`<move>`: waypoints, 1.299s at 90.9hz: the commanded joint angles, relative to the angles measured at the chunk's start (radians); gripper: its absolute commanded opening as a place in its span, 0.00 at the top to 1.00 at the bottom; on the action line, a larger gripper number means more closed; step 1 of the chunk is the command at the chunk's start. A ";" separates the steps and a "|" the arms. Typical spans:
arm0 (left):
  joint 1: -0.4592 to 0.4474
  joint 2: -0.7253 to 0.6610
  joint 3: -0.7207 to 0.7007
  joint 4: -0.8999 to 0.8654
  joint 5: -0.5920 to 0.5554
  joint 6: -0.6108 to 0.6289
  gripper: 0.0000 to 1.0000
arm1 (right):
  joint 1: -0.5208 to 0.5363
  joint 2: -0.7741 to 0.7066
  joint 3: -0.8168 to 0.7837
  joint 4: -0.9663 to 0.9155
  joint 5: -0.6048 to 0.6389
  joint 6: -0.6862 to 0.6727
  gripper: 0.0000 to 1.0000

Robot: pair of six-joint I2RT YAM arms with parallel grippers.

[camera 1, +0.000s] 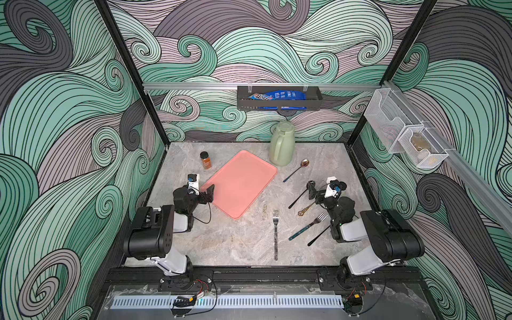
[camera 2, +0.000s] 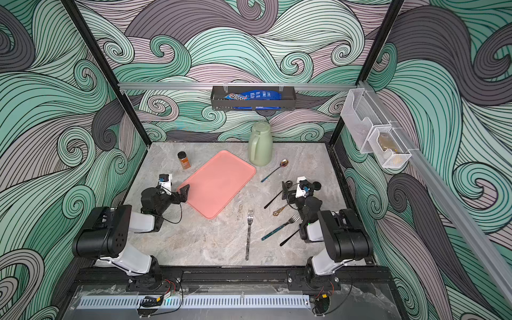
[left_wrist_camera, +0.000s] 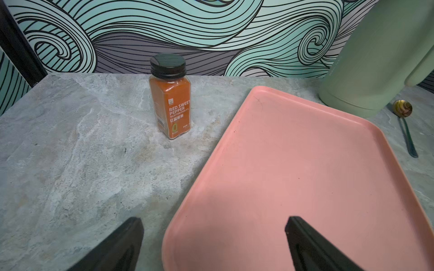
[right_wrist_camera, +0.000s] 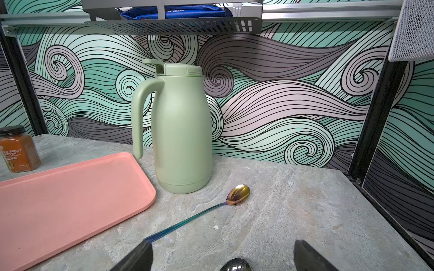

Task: Set the spoon and fork side by side
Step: Adjust the tray at the center of the board.

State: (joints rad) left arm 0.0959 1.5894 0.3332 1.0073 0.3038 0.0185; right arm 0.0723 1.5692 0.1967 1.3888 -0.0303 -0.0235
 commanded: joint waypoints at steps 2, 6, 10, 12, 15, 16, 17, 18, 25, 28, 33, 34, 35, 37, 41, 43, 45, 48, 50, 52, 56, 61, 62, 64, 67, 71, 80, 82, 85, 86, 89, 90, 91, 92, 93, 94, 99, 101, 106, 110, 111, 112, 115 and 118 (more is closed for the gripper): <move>0.003 0.011 0.030 0.008 0.012 0.012 0.01 | -0.005 0.009 0.007 0.019 -0.011 -0.007 0.01; 0.002 0.011 0.030 0.007 0.011 0.012 0.01 | -0.005 0.010 0.008 0.019 -0.010 -0.006 0.01; 0.001 0.011 0.030 0.007 0.011 0.013 0.01 | -0.005 0.009 0.008 0.019 -0.011 -0.005 0.01; 0.002 0.011 0.030 0.006 0.011 0.012 0.01 | -0.005 0.009 0.009 0.019 -0.011 -0.006 0.01; 0.001 0.011 0.030 0.006 0.011 0.012 0.01 | -0.005 0.009 0.008 0.019 -0.011 -0.006 0.01; 0.001 0.011 0.030 0.007 0.011 0.012 0.01 | -0.005 0.009 0.008 0.019 -0.011 -0.005 0.01; 0.002 0.011 0.030 0.007 0.011 0.012 0.01 | -0.005 0.009 0.008 0.019 -0.011 -0.006 0.01; 0.002 0.012 0.030 0.006 0.011 0.012 0.01 | -0.005 0.009 0.008 0.019 -0.011 -0.006 0.01; 0.002 0.012 0.032 0.002 0.010 0.014 0.01 | -0.005 0.008 0.008 0.019 -0.012 -0.005 0.01; 0.001 0.011 0.033 -0.001 0.009 0.014 0.01 | -0.005 0.009 0.007 0.019 -0.012 -0.006 0.01; 0.002 0.010 0.032 0.002 0.009 0.014 0.01 | -0.005 0.010 0.008 0.019 -0.011 -0.006 0.01; 0.002 0.009 0.031 0.002 0.009 0.014 0.01 | -0.005 0.009 0.007 0.019 -0.012 -0.005 0.01; 0.001 0.010 0.031 0.004 0.009 0.014 0.01 | -0.006 0.009 0.007 0.019 -0.012 -0.005 0.01; 0.002 0.010 0.030 0.004 0.009 0.014 0.01 | -0.005 0.009 0.008 0.019 -0.012 -0.005 0.01; 0.002 0.009 0.026 0.007 0.011 0.014 0.01 | -0.005 0.009 0.006 0.022 -0.011 -0.006 0.01; 0.002 0.009 0.023 0.015 0.010 0.014 0.01 | -0.005 0.008 0.006 0.022 -0.006 -0.005 0.01; 0.001 0.009 0.017 0.024 0.007 0.012 0.01 | -0.005 0.009 0.007 0.023 0.001 -0.001 0.01; 0.002 0.007 0.001 0.046 -0.005 0.006 0.01 | -0.005 0.007 0.003 0.026 0.034 0.011 0.01; 0.002 0.004 -0.017 0.077 -0.019 0.001 0.01 | -0.005 0.005 -0.002 0.034 0.053 0.020 0.01; 0.002 0.000 -0.034 0.105 -0.040 -0.009 0.01 | -0.006 0.001 -0.010 0.044 0.074 0.027 0.01; 0.002 -0.017 -0.074 0.173 -0.087 -0.028 0.01 | -0.011 -0.016 -0.029 0.065 0.098 0.041 0.01; 0.002 -0.069 -0.110 0.198 -0.150 -0.045 0.01 | -0.019 -0.055 -0.046 0.072 0.111 0.059 0.01; 0.001 -0.083 -0.112 0.195 -0.161 -0.048 0.01 | -0.020 -0.064 -0.047 0.070 0.113 0.061 0.01; 0.001 -0.116 -0.115 0.171 -0.181 -0.053 0.01 | -0.021 -0.091 -0.046 0.051 0.118 0.064 0.01; 0.001 -0.172 -0.112 0.116 -0.213 -0.062 0.01 | -0.022 -0.128 -0.038 -0.006 0.125 0.065 0.01; -0.002 -0.260 -0.087 0.001 -0.263 -0.082 0.01 | -0.023 -0.196 -0.013 -0.104 0.133 0.070 0.01; -0.006 -0.440 0.023 -0.403 -0.457 -0.283 0.01 | -0.035 -0.324 0.121 -0.457 0.210 0.215 0.01; -0.006 -0.471 0.068 -0.522 -0.503 -0.345 0.01 | -0.043 -0.340 0.162 -0.548 0.225 0.263 0.01; -0.006 -0.506 0.128 -0.678 -0.542 -0.414 0.01 | -0.066 -0.355 0.221 -0.663 0.200 0.305 0.01; -0.007 -0.512 0.146 -0.731 -0.549 -0.437 0.01 | -0.077 -0.358 0.240 -0.699 0.191 0.314 0.01; -0.006 -0.527 0.189 -0.841 -0.556 -0.492 0.01 | -0.099 -0.364 0.291 -0.798 0.141 0.344 0.01; -0.006 -0.528 0.201 -0.871 -0.556 -0.516 0.01 | -0.105 -0.365 0.307 -0.824 0.128 0.356 0.01; -0.006 -0.529 0.210 -0.893 -0.554 -0.533 0.01 | -0.110 -0.366 0.327 -0.868 0.116 0.367 0.01; -0.006 -0.528 0.217 -0.910 -0.550 -0.558 0.01 | -0.115 -0.365 0.345 -0.896 0.101 0.377 0.01; -0.007 -0.525 0.221 -0.924 -0.544 -0.577 0.01 | -0.123 -0.365 0.362 -0.935 0.085 0.387 0.01; -0.007 -0.523 0.223 -0.931 -0.536 -0.592 0.01 | -0.129 -0.362 0.378 -0.966 0.069 0.396 0.01; -0.003 -0.503 0.213 -0.889 -0.451 -0.630 0.01 | -0.158 -0.346 0.455 -1.097 -0.042 0.425 0.02; 0.001 -0.499 0.212 -0.873 -0.409 -0.640 0.01 | -0.171 -0.339 0.482 -1.139 -0.092 0.432 0.03; 0.002 -0.500 0.211 -0.862 -0.323 -0.675 0.01 | -0.192 -0.318 0.537 -1.218 -0.223 0.429 0.07; 0.000 -0.507 0.209 -0.844 -0.240 -0.679 0.01 | -0.203 -0.305 0.569 -1.269 -0.315 0.416 0.10; -0.002 -0.508 0.211 -0.844 -0.222 -0.684 0.02 | -0.203 -0.301 0.576 -1.277 -0.338 0.412 0.10; -0.004 -0.510 0.213 -0.845 -0.206 -0.692 0.04 | -0.203 -0.297 0.581 -1.283 -0.359 0.410 0.11; -0.012 -0.513 0.227 -0.872 -0.165 -0.708 0.08 | -0.203 -0.287 0.594 -1.302 -0.405 0.407 0.13; -0.033 -0.513 0.248 -0.914 -0.149 -0.712 0.11 | -0.201 -0.277 0.606 -1.325 -0.457 0.417 0.15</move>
State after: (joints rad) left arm 0.0940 1.0794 0.5449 0.2298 -0.0051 -0.5854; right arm -0.1291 1.2575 0.7612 0.3187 -0.2142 0.3569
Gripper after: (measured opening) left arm 0.940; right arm 0.880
